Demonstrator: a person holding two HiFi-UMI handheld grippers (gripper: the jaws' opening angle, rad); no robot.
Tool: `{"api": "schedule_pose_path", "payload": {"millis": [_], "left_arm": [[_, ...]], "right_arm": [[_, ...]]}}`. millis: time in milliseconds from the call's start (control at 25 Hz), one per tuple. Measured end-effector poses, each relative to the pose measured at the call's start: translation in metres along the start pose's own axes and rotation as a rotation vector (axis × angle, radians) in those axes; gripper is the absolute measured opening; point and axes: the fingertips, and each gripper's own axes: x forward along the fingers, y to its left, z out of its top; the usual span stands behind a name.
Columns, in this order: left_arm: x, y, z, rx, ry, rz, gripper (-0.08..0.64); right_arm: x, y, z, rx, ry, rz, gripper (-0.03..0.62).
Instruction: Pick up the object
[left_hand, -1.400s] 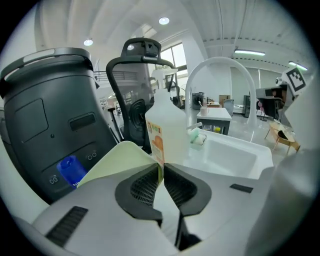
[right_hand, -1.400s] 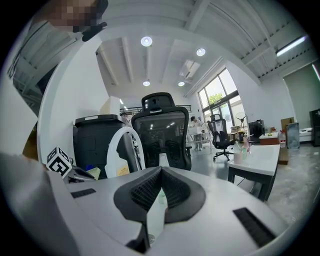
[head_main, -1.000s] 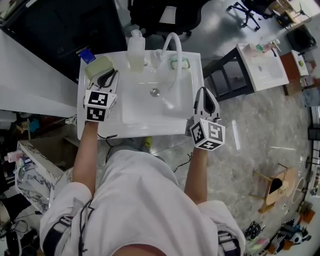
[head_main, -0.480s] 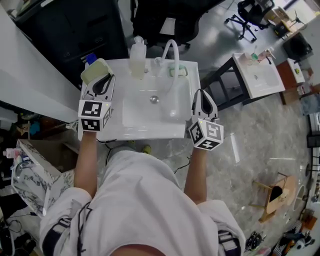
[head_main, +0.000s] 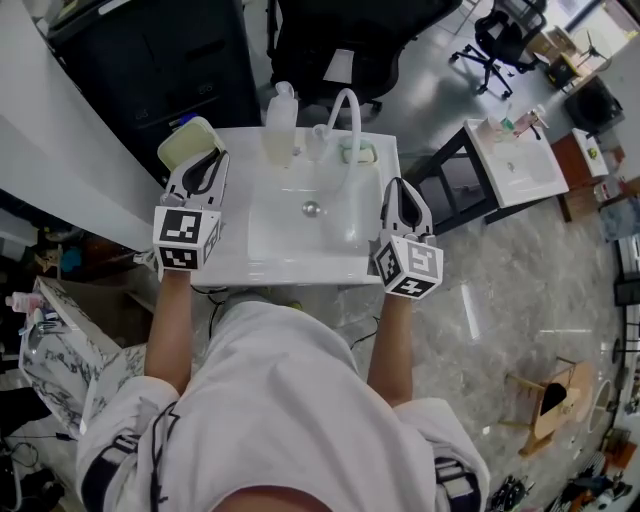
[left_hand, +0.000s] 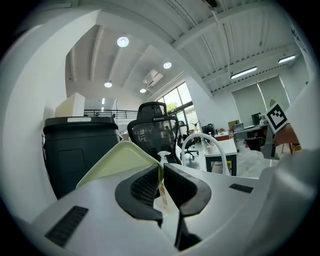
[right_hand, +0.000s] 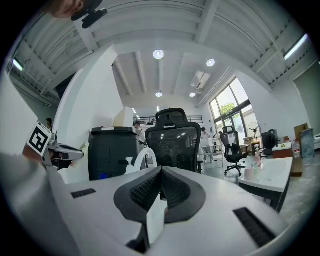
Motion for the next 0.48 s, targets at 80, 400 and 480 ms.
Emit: {"api": "schedule_pose_path", "payload": {"millis": [80, 400, 480], "left_arm": [[-0.0012, 0.0006, 0.0006, 0.004, -0.004, -0.002, 0.049], [0.0026, 0.0006, -0.0025, 0.012, -0.003, -0.012, 0.048], [0.0028, 0.0015, -0.0015, 0.013, -0.003, -0.015, 0.048]], "right_arm": [[-0.0013, 0.0002, -0.0001, -0.004, -0.002, -0.007, 0.007], [0.0013, -0.0003, -0.0044, -0.005, -0.002, -0.007, 0.006], [0.0029, -0.0004, -0.0025, -0.005, -0.005, -0.005, 0.006]]}}
